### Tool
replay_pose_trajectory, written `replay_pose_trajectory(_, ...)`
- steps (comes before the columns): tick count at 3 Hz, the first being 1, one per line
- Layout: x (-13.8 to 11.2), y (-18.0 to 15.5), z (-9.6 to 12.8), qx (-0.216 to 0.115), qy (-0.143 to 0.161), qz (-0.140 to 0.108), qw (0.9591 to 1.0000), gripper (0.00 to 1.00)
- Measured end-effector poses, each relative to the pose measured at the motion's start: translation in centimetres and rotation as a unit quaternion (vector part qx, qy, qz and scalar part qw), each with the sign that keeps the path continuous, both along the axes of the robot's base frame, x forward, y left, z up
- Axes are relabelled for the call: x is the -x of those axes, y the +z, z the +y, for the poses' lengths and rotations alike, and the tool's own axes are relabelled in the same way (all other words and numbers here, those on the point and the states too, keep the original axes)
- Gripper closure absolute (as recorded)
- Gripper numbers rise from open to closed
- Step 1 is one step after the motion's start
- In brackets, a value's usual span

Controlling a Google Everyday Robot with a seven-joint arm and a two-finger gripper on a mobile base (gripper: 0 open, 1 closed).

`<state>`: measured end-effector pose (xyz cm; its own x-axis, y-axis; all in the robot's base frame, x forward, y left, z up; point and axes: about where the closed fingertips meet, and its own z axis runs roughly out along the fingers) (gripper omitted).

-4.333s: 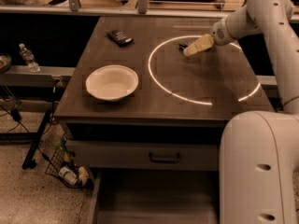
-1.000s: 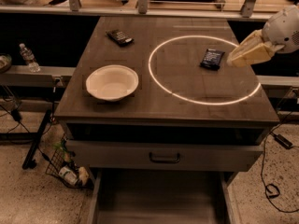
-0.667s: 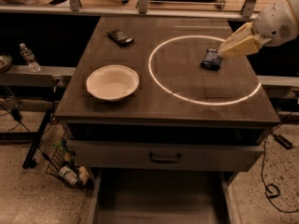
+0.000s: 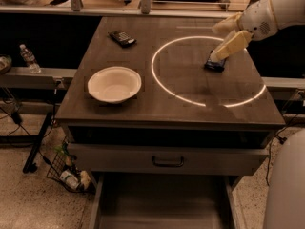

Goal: Place rxbar blueberry into middle drawer

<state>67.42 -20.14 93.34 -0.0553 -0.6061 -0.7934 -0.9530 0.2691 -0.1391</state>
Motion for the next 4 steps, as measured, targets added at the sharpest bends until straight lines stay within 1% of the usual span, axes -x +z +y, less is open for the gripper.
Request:
replay_pose_trajectory(1, -1.6, -2.0, -0.4, 0.006, -0.016, 0.004, 0.9999, 0.0)
replay_pose_trajectory(2, -3.2, -4.0, -1.6, 0.013, -0.039, 0.0, 0.9992, 0.0)
replay_pose_trajectory(3, -4.9, -5.8, -2.9, 0.024, -0.064, -0.011, 0.9976, 0.0)
replay_pose_trajectory(4, -6.1, -7.3, -4.5, 0.031, -0.088, -0.013, 0.9956, 0.0)
